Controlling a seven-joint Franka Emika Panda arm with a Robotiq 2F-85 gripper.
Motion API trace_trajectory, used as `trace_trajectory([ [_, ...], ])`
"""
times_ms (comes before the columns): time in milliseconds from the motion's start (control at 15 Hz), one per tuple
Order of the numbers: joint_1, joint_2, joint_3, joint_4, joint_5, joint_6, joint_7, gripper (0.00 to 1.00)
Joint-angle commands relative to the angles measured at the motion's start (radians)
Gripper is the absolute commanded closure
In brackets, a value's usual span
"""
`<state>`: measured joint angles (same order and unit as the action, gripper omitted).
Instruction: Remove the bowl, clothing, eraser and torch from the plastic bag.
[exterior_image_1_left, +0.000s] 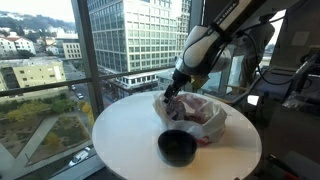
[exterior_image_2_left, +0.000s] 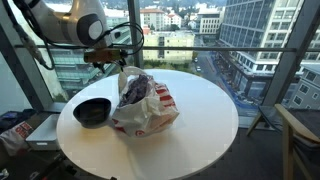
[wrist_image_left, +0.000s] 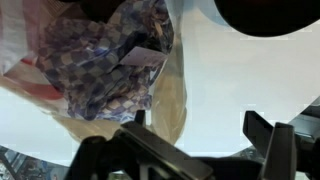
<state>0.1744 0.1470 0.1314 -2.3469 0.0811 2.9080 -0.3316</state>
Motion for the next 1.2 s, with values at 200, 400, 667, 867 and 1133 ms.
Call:
trace_trajectory([
  [200, 0.012, 0.213, -0.077, 0.16, -0.117, 0.05, 0.307, 0.0],
  [400, 0.05, 0.275, -0.154, 0.223, -0.169, 0.088, 0.404, 0.0],
  [667, 0.1, 0.35, -0.257, 0.297, -0.2, 0.07, 0.499, 0.0],
  [867, 0.131, 0.411, -0.304, 0.331, -0.218, 0.081, 0.53, 0.0],
  [1133, 0.177, 0.482, -0.357, 0.375, -0.229, 0.081, 0.556, 0.0],
])
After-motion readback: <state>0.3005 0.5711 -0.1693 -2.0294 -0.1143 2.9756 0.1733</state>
